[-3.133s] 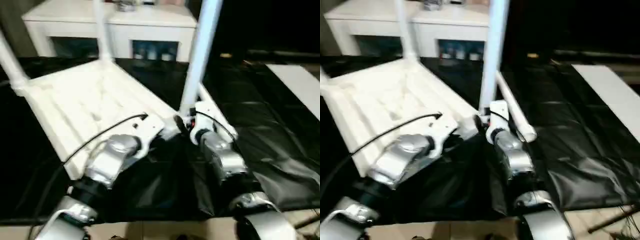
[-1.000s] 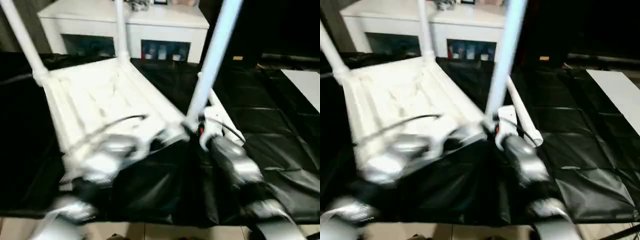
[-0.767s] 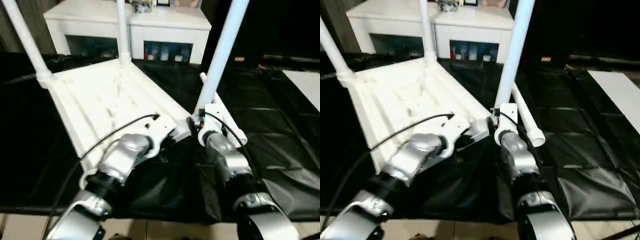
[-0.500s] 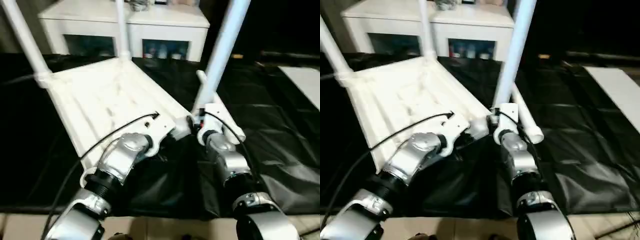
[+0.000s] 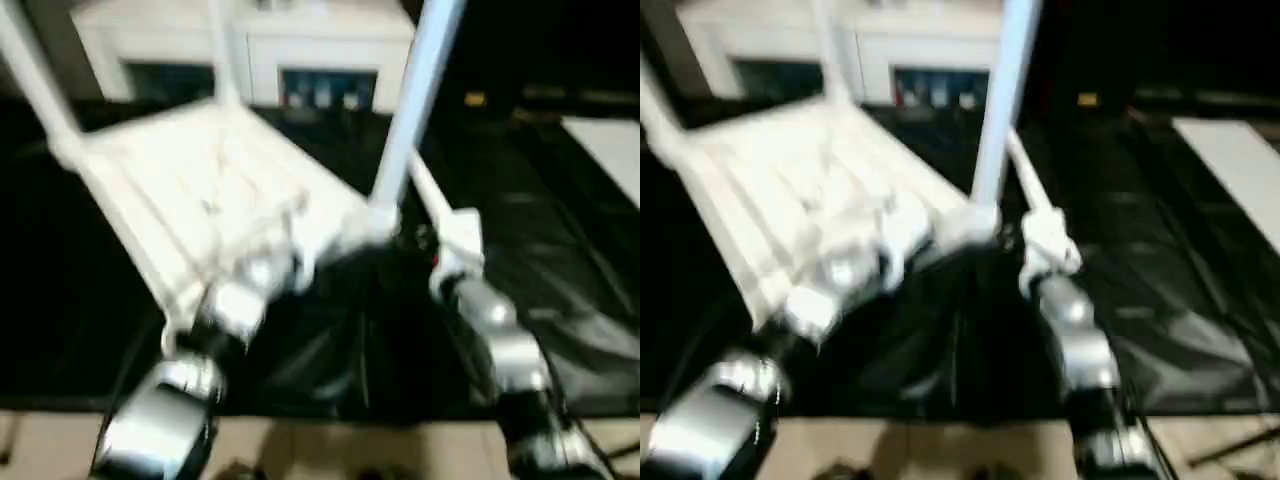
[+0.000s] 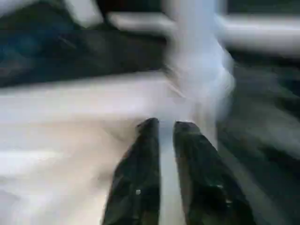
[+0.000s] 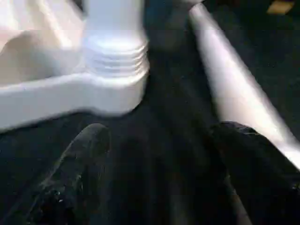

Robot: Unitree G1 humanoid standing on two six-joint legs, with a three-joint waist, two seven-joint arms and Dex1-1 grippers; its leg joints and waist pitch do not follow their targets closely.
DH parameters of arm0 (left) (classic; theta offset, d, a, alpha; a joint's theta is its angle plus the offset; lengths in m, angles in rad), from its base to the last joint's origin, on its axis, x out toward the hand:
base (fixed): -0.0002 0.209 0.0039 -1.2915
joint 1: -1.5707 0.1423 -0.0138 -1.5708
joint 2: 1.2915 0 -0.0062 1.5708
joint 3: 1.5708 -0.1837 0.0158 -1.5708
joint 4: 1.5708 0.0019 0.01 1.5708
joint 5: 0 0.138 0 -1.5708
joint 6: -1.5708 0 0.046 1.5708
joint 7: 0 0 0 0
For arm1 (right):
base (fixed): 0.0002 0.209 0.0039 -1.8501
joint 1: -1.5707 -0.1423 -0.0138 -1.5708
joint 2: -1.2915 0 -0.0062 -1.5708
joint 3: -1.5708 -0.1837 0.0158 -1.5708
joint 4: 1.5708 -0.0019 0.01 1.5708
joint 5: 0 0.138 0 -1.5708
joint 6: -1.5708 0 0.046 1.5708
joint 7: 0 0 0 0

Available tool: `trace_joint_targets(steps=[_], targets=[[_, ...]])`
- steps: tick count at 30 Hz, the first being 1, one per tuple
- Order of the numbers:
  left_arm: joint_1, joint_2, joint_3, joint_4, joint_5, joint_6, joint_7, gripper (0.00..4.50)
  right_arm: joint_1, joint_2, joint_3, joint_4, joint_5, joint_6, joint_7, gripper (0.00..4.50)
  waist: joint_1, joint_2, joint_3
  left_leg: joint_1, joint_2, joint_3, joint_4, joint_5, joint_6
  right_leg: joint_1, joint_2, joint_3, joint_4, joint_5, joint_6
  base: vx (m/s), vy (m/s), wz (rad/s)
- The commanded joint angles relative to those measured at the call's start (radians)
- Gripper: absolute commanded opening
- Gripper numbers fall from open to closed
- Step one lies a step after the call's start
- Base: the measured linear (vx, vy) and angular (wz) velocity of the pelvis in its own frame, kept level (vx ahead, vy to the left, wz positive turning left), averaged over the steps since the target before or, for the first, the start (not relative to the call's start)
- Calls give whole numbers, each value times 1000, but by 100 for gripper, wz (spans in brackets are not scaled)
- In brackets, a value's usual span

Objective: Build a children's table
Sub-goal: Rotate table base

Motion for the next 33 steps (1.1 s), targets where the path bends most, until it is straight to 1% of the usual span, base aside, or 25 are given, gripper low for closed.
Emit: trace_joint_targets(steps=[1,3,4,6,7,8,10,11,12,13,14,15,17,18,19,20,21,22,23,24,25,26,27,29,33], targets=[[-7,6,32,-45,-23,-15,17,100,2,-7,6,-43,6,29,12,384,0,-2,-83,21,35,-12,-84,-443,-2,45,-37,40,-90,-373,-173,0,0,0],[37,44,63,-172,-55,23,-34,123,2,-8,26,-51,5,48,50,384,-1,-1,-78,20,36,-11,-84,-454,1,41,-44,41,-105,-472,-143,0,0,0],[40,46,64,-179,-56,26,-37,132,2,-8,27,-51,5,49,53,384,1,2,-79,20,39,-13,-84,-450,-1,42,-46,42,-102,-471,-142,0,0,0],[104,93,98,-325,-89,112,-89,132,-3,-7,46,-45,16,66,104,384,-2,2,-81,12,43,-15,-90,-424,-2,49,-48,43,-97,-438,-144,0,0,0],[141,129,105,-398,-103,172,-129,132,-6,-5,54,-40,19,65,119,384,-3,3,-83,7,46,-13,-93,-391,-3,54,-47,44,-88,-387,-157,0,0,0],[209,208,113,-513,-122,248,-205,132,-14,-3,68,-29,18,60,141,384,-8,6,-82,6,47,-12,-95,-379,-5,51,-43,45,-83,-359,-163,0,0,0],[231,238,116,-546,-129,263,-228,132,-17,-3,73,-26,16,60,147,384,-10,14,-82,18,45,-6,-91,-372,-11,42,-35,49,-83,-318,-179,0,0,0],[291,320,145,-627,-163,297,-282,132,-24,1,81,-17,13,56,158,384,-9,3,-83,21,46,0,-90,-361,-11,41,-32,51,-82,-286,-190,0,0,0],[291,320,145,-627,-163,297,-282,132,-24,1,81,-17,13,56,158,384,-3,10,-86,24,49,-3,-89,-349,-16,44,-38,52,-71,-265,-203,0,0,0],[323,367,178,-658,-172,318,-300,132,-30,6,83,-11,13,56,159,384,-7,6,-82,17,48,2,-92,-321,-13,47,-32,54,-71,-249,-205,0,0,0],[365,436,231,-686,-165,343,-315,132,-37,12,86,-4,14,57,163,384,-4,11,-85,22,50,1,-91,-301,-17,46,-32,55,-64,-233,-211,0,0,0],[411,511,304,-705,-135,377,-312,132,-46,19,90,4,13,59,169,384,-7,7,-80,21,46,4,-92,-298,-15,45,-27,56,-68,-233,-208,0,0,0],[455,571,371,-734,-113,434,-304,132,-53,24,94,9,12,64,179,384,-10,13,-77,24,46,4,-93,-305,-28,46,-24,56,-69,-259,-190,0,0,0],[473,593,389,-748,-111,465,-305,132,-56,26,97,14,10,63,184,384,-7,6,-76,32,47,4,-93,-319,-33,42,-25,57,-70,-281,-189,0,0,0],[473,593,389,-748,-111,465,-305,132,-56,26,97,14,10,63,184,384,-2,11,-76,37,49,5,-92,-326,-38,40,-27,58,-71,-284,-191,0,0,0],[503,628,406,-752,-90,485,-308,132,-62,30,103,26,7,60,189,384,0,8,-73,42,50,6,-93,-352,-45,33,-25,59,-73,-302,-190,0,0,0],[525,654,415,-758,-79,509,-304,132,-69,33,110,39,2,57,193,384,0,8,-70,42,49,5,-97,-386,-51,31,-22,60,-77,-337,-178,0,0,0],[551,685,424,-765,-65,536,-298,132,-78,36,117,55,-5,52,197,384,0,6,-73,43,50,3,-96,-394,-57,30,-24,61,-73,-338,-176,0,0,0],[586,713,422,-776,-62,587,-290,132,-93,44,122,83,-10,43,198,384,-5,5,-71,35,49,0,-101,-405,-62,33,-23,63,-70,-349,-169,0,0,0],[586,713,422,-776,-62,587,-290,132,-93,44,122,83,-10,43,198,384,-6,6,-70,35,48,-1,-102,-416,-66,32,-22,63,-72,-363,-164,0,0,0],[600,715,414,-777,-64,608,-288,132,-101,50,123,99,-12,37,198,384,-2,6,-71,51,48,2,-99,-447,-73,19,-21,68,-80,-378,-158,0,0,0],[646,722,372,-791,-73,644,-308,132,-122,60,127,141,-20,20,196,384,-3,7,-69,51,47,0,-99,-472,-78,15,-20,73,-81,-383,-161,0,0,0],[656,723,364,-796,-74,653,-314,132,-126,62,127,150,-21,17,196,384,-5,5,-69,46,46,-2,-100,-480,-79,19,-21,73,-81,-391,-161,0,0,0],[683,712,341,-827,-87,667,-343,132,-141,66,129,175,-26,8,195,384,-3,5,-70,48,45,-5,-102,-508,-78,17,-21,74,-86,-418,-150,0,0,0],[696,628,269,-900,-165,707,-371,132,-185,85,124,259,-29,-17,183,384,-1,4,-72,51,45,-7,-100,-536,-85,17,-23,73,-87,-418,-155,0,0,0]])
